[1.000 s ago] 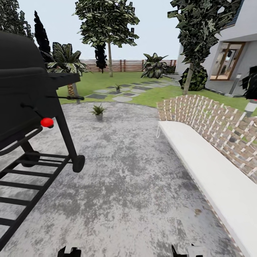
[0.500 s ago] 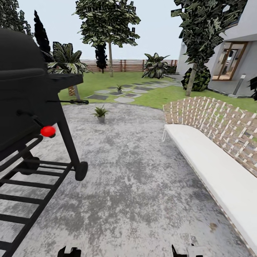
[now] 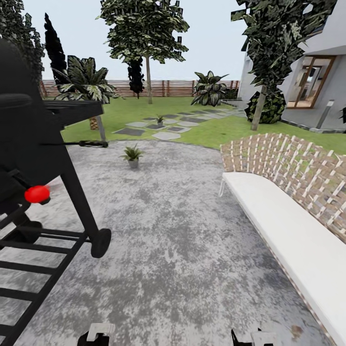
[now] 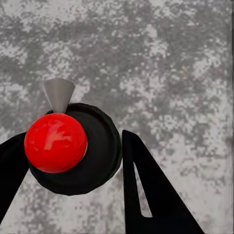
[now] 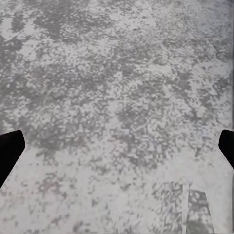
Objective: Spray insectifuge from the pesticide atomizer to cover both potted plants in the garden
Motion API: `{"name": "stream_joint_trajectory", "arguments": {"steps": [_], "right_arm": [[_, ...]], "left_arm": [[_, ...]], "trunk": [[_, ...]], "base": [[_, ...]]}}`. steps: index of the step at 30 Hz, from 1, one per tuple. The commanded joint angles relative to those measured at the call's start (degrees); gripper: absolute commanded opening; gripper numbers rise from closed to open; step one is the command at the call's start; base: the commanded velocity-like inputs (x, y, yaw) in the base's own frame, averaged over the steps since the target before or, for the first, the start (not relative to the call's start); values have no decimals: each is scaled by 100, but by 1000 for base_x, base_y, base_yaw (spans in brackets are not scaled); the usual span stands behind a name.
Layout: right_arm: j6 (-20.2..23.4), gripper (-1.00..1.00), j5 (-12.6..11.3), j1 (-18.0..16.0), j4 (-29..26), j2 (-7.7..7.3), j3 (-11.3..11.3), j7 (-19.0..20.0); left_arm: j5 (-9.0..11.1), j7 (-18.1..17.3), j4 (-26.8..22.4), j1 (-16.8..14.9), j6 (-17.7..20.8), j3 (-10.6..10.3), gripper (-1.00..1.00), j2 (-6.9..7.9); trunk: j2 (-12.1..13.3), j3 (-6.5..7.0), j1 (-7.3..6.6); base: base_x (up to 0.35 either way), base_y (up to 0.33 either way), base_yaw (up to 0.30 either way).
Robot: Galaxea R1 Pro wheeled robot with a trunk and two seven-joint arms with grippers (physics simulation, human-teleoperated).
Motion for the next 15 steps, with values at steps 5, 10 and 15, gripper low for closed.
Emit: {"name": "stream_joint_trajectory", "arguments": {"steps": [5,10,15], "right_arm": [[-17,100,27,-3,5,2,-11,-1],[-17,100,27,-3,5,2,-11,-1],[-17,100,27,-3,5,2,-11,-1]], "left_arm": [[40,-5,5,-4,-20,-42,-100,4],[40,-5,5,-4,-20,-42,-100,9],[40,-5,5,-4,-20,-42,-100,12]], "trunk": [[-2,-5,2],[-2,-5,2],[-2,-5,2]], "base": [[279,-165,0],[279,-167,0],[278,-168,0]]}}
